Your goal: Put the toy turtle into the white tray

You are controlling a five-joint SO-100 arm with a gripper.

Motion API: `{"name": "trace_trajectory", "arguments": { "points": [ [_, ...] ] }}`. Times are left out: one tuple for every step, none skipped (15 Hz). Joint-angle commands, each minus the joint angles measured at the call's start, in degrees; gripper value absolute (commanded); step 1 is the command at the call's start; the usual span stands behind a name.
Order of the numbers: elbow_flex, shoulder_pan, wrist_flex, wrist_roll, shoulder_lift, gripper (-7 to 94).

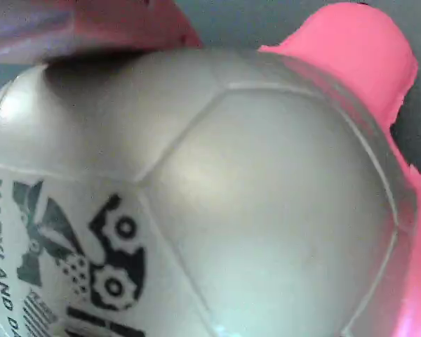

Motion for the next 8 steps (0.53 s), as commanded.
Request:
{"name": "trace_trajectory", "arguments": {
  "points": [
    [-2.90,-1.67,3.78,-1.14,14.85,0],
    [-4.39,-3.08,6.50,-1.14,17.93,0],
    [-5.80,-4.92,8.09,-2.29,20.92,0],
    [-7.21,-6.94,8.88,-3.60,23.20,0],
    [-7.91,-9.49,8.88,-5.54,25.05,0],
    [-8.88,-12.66,8.70,-7.56,26.37,0],
    [-10.81,-16.52,8.70,-9.76,26.72,0],
    [-13.62,-20.83,8.79,-11.69,26.19,0]
  ]
}}
